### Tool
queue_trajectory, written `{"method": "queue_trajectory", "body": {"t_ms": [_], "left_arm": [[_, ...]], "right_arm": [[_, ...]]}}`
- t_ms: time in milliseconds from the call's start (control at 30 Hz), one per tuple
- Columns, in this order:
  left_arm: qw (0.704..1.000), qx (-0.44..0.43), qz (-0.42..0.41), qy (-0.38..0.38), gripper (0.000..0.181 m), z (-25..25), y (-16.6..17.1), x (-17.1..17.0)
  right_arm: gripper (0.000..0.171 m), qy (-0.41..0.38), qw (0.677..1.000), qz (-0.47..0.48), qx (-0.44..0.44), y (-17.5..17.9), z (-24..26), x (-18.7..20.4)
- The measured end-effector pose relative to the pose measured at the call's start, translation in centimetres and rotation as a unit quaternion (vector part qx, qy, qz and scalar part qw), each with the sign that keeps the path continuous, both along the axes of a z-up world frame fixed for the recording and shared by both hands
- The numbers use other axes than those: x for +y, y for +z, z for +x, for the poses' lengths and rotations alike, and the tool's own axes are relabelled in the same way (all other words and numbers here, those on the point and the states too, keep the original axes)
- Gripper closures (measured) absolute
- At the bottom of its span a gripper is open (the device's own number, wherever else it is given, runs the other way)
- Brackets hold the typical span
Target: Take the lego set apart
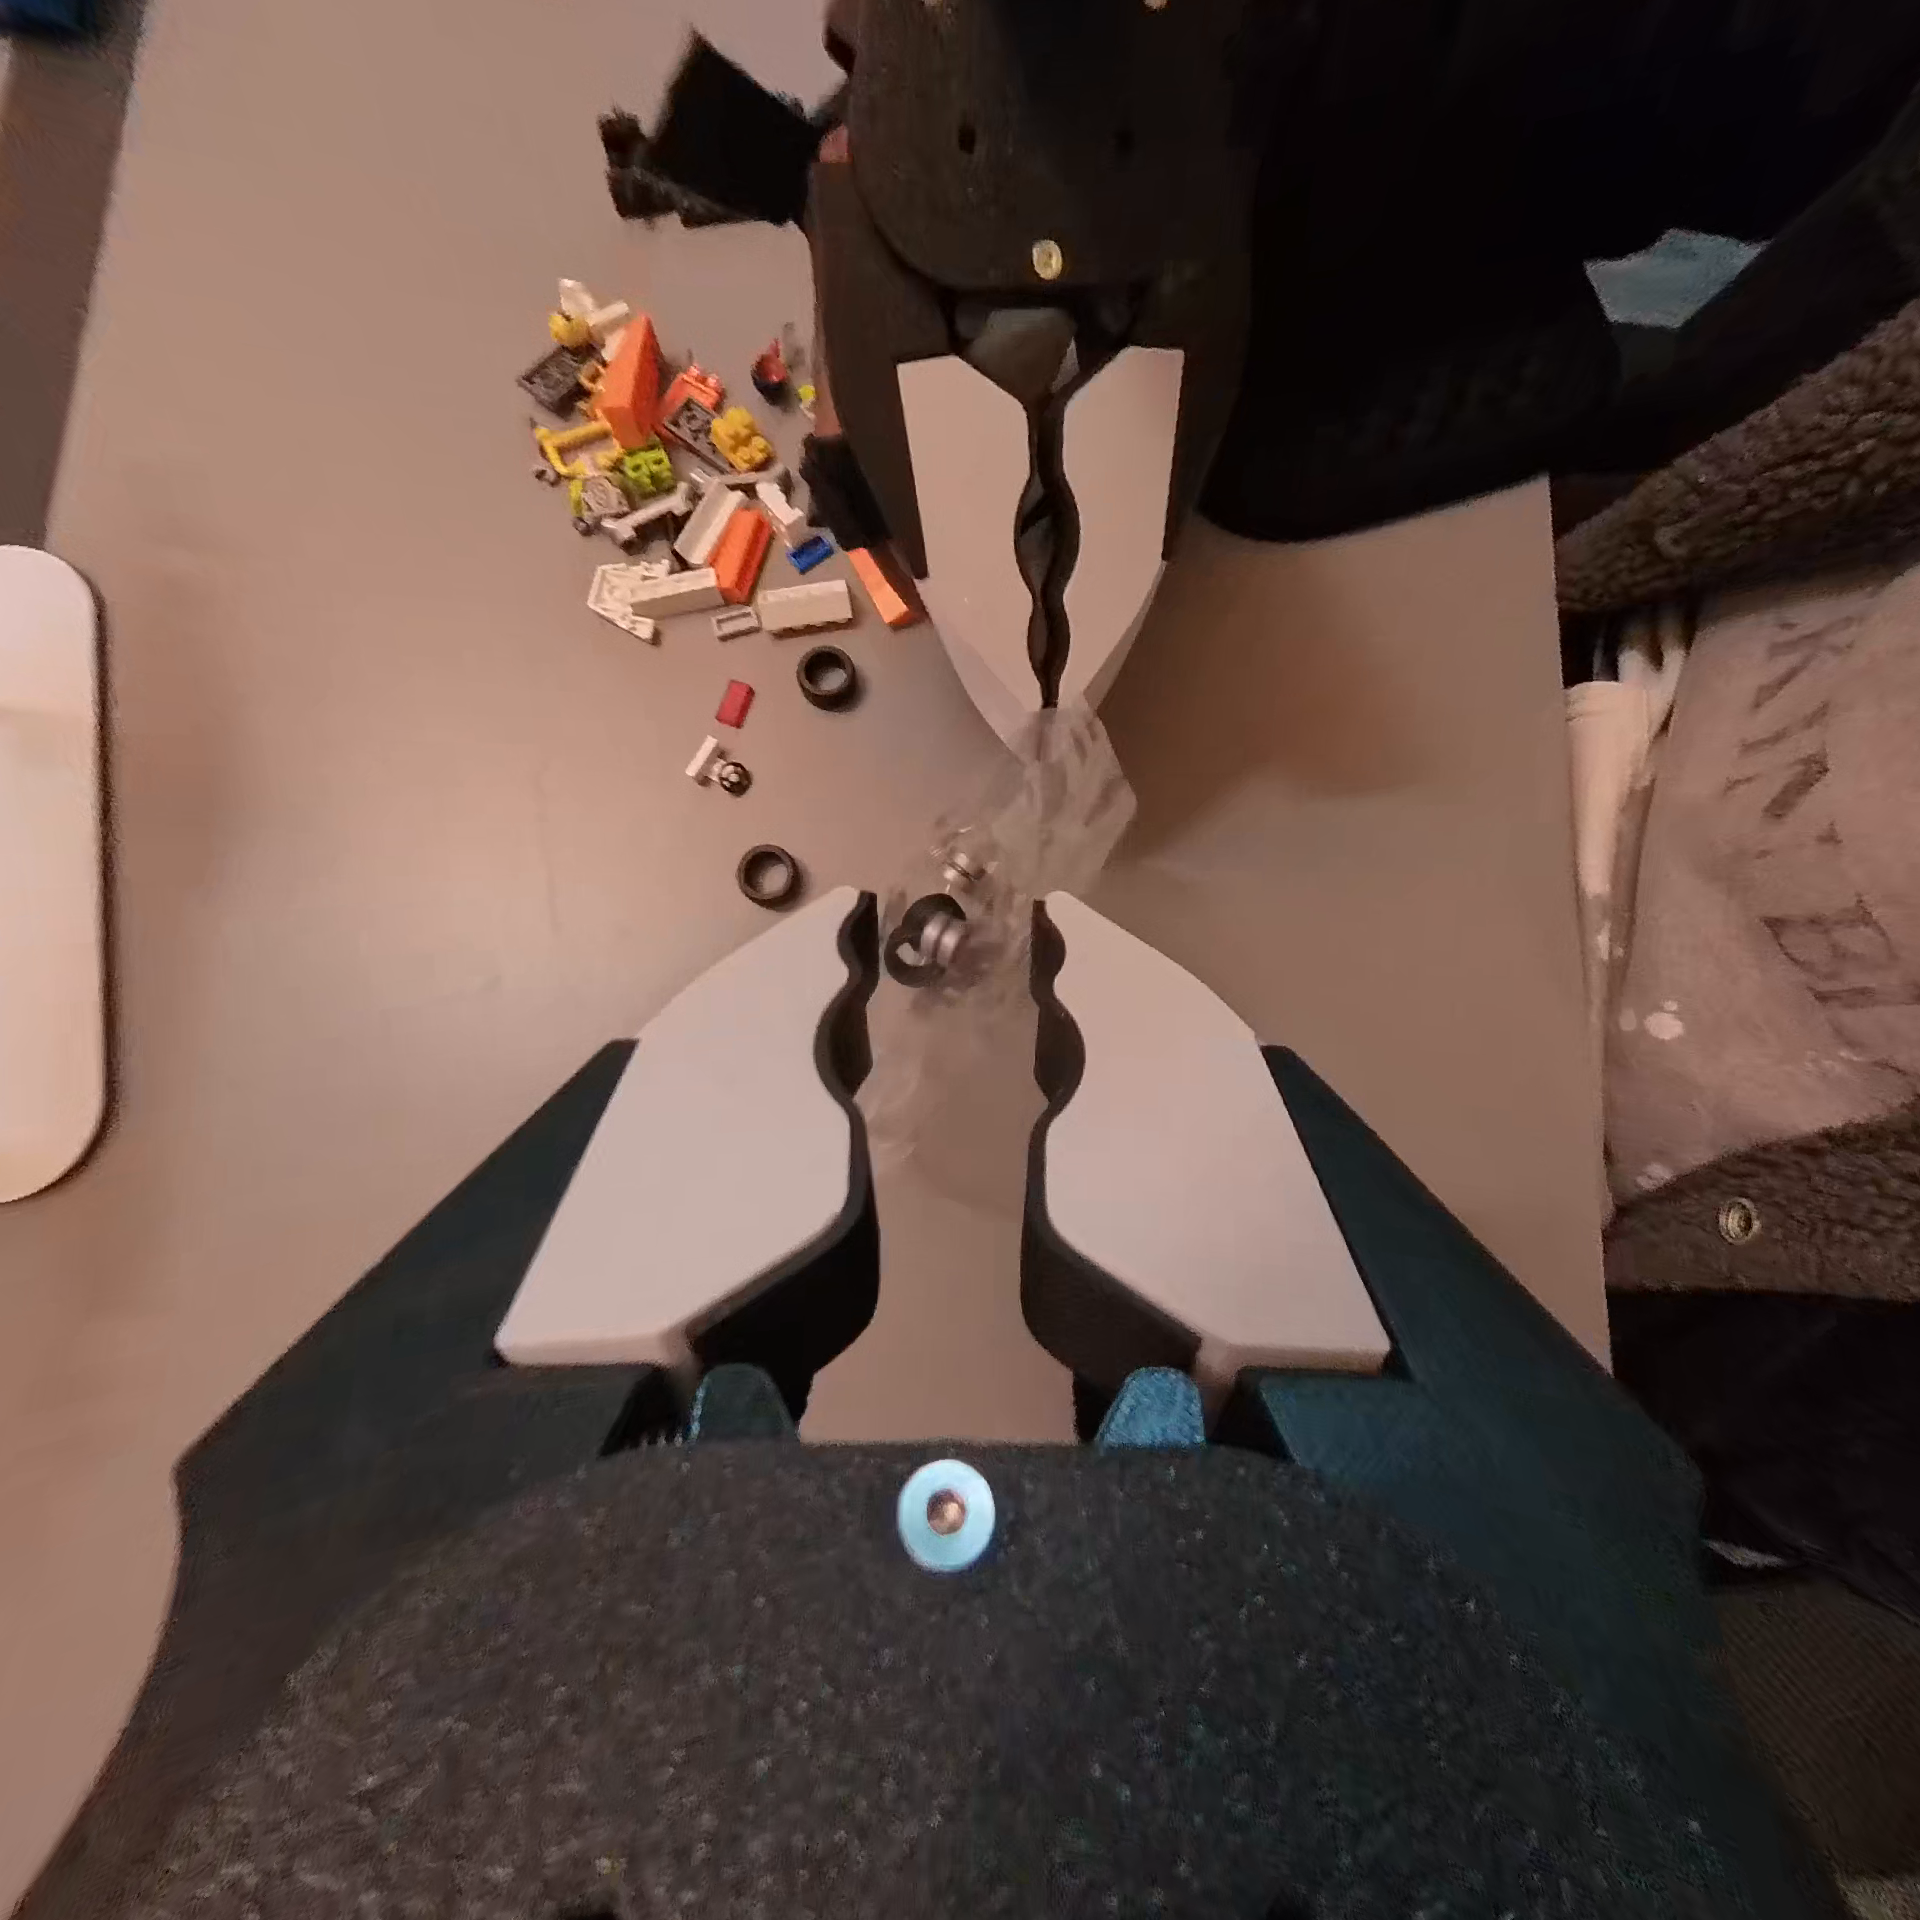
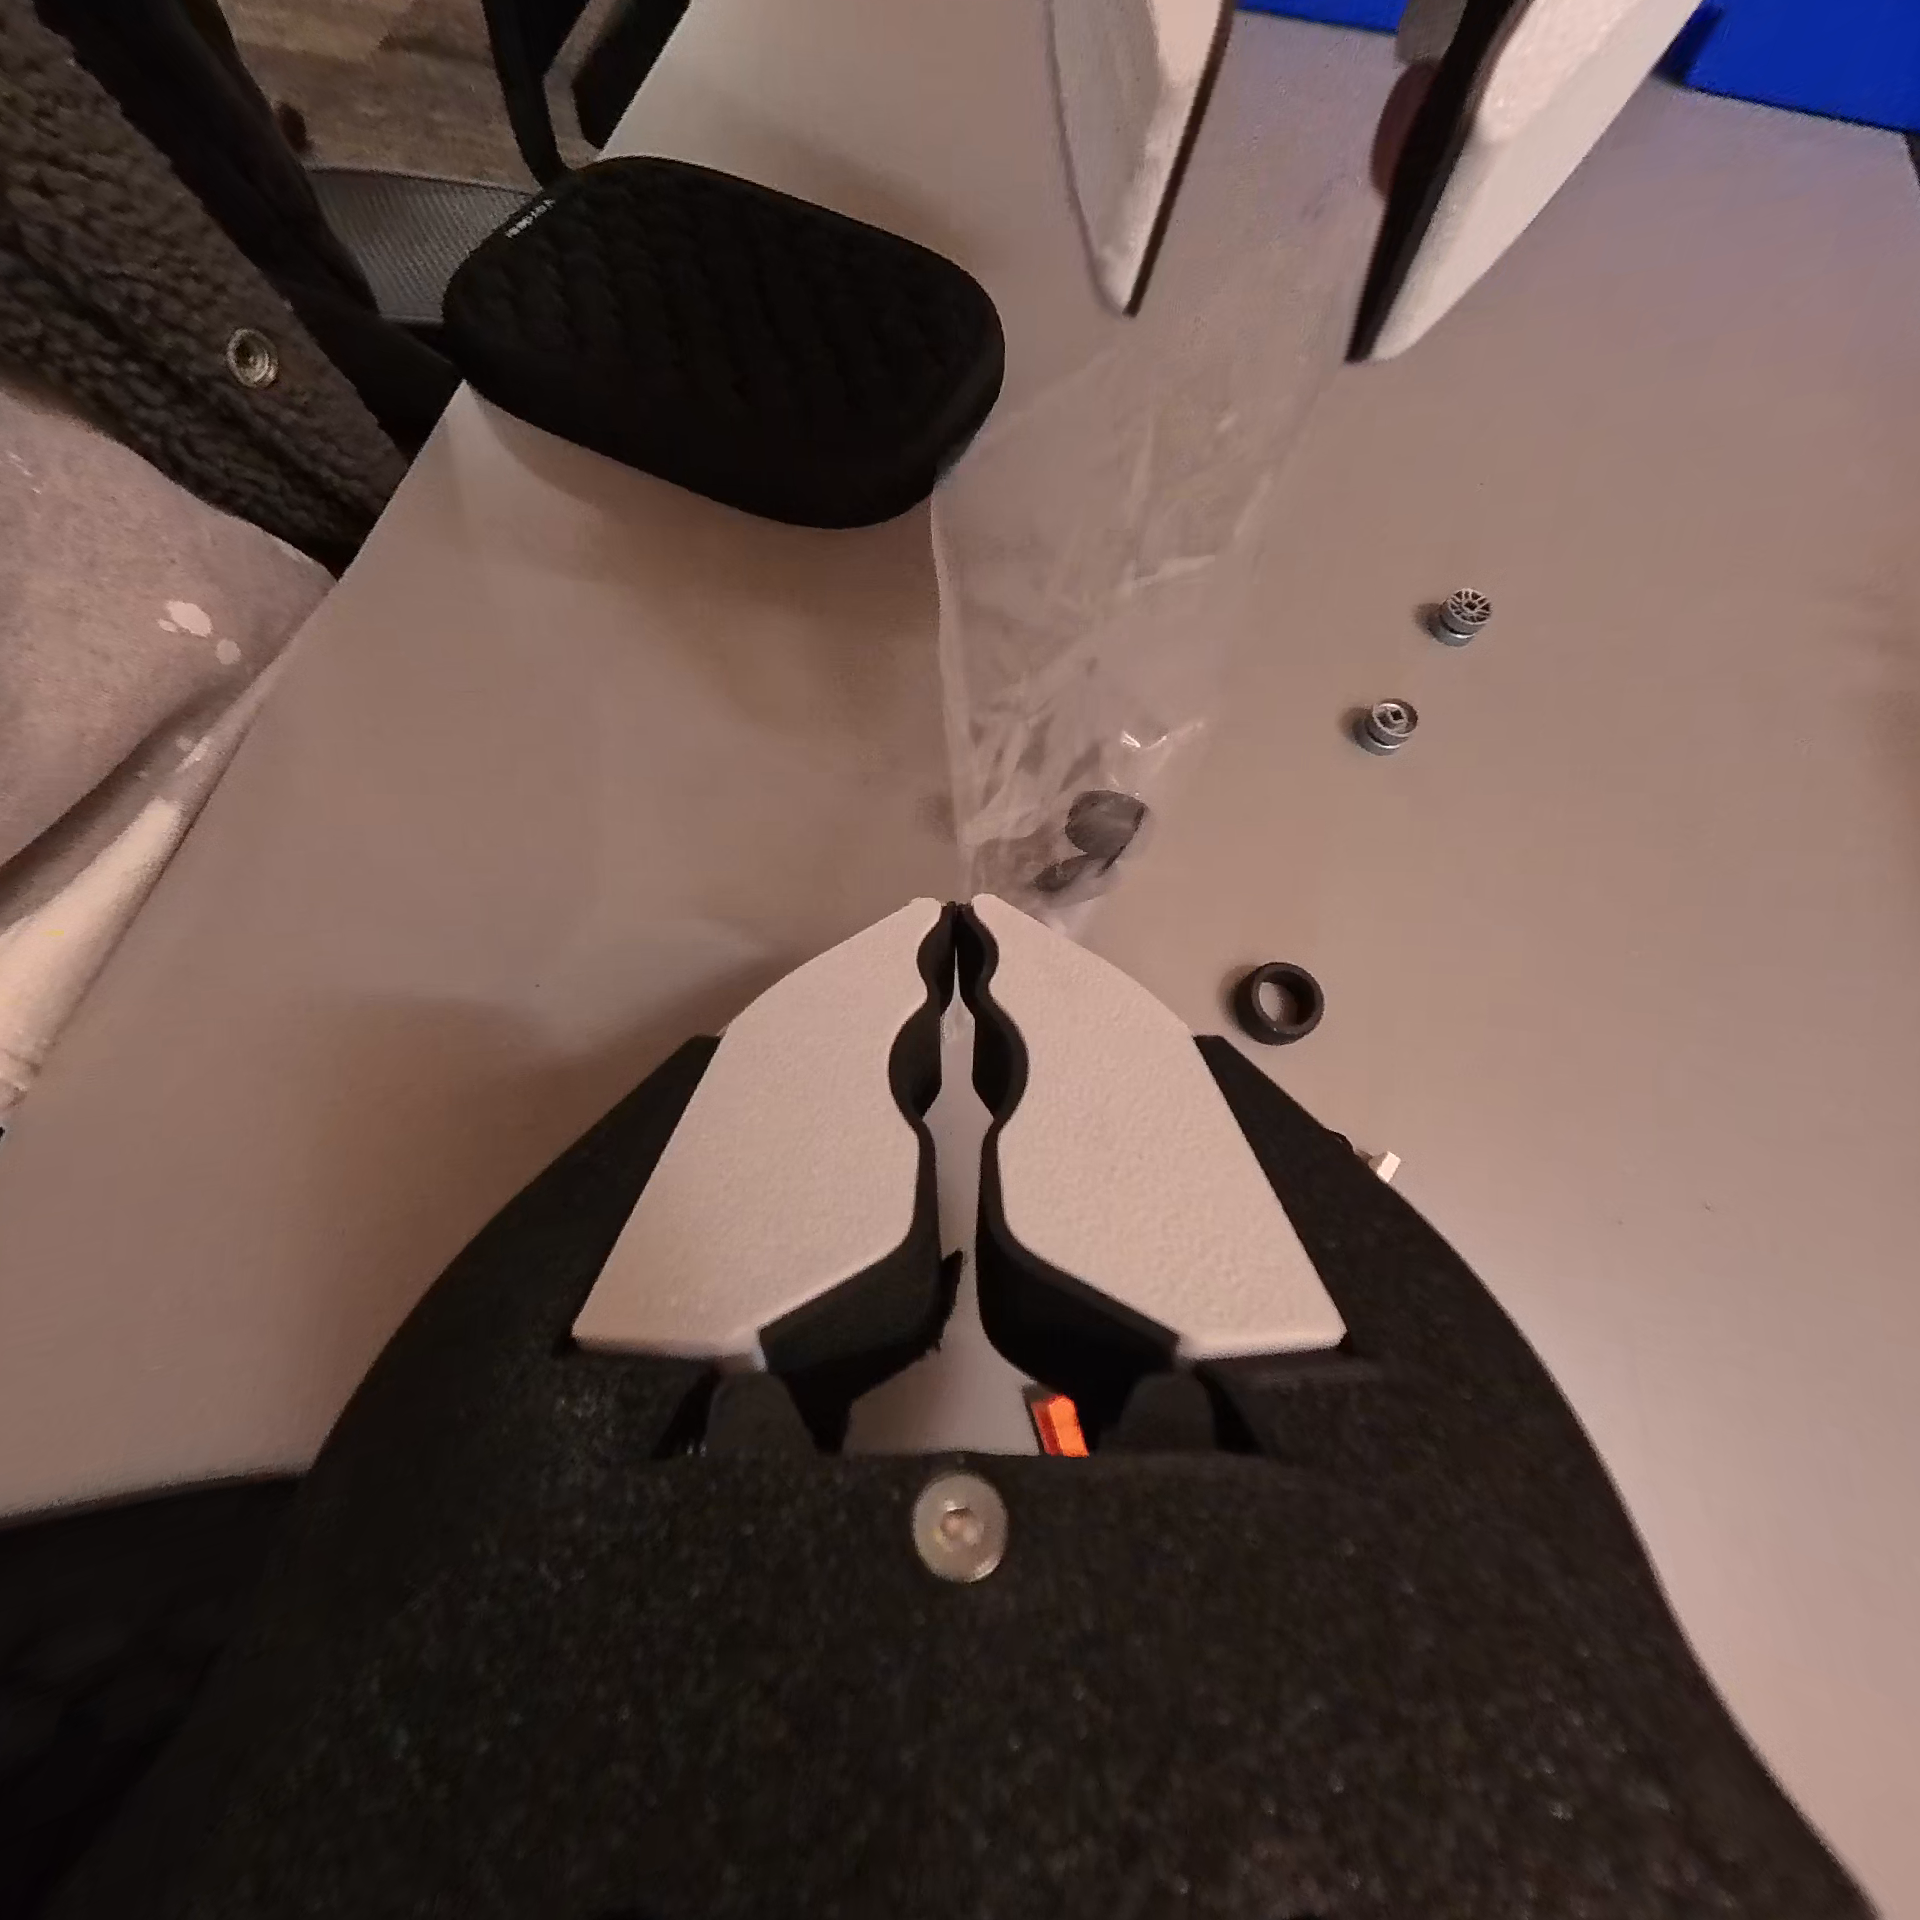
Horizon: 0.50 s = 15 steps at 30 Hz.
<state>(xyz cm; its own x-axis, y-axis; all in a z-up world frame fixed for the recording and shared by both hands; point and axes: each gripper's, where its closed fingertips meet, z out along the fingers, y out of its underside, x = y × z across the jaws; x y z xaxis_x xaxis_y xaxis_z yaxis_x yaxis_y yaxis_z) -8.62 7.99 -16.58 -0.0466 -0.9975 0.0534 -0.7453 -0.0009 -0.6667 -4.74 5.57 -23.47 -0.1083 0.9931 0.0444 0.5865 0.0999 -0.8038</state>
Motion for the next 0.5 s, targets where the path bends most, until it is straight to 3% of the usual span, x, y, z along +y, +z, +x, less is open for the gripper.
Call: {"method": "queue_trajectory", "body": {"t_ms": [167, 233, 400, 500], "left_arm": [[0.994, -0.081, 0.031, 0.068, 0.155, -2.0, 3.5, 3.8], [0.99, -0.073, 0.034, 0.112, 0.155, -4.0, 2.7, 6.5], [0.982, 0.073, 0.003, 0.176, 0.146, -9.1, -6.9, 10.5], [0.975, 0.109, -0.008, 0.194, 0.143, -10.2, -11.0, 11.6]], "right_arm": [[0.171, 0.001, 1.0, 0.0, 0.001, 0.0, -0.1, 0.1], [0.171, 0.001, 1.0, -0.001, 0.001, 0.0, 0.0, 0.1], [0.171, 0.002, 1.0, -0.003, 0.0, 0.0, 0.1, 0.2], [0.171, 0.002, 1.0, -0.005, 0.001, 0.0, 0.1, 0.1]]}}
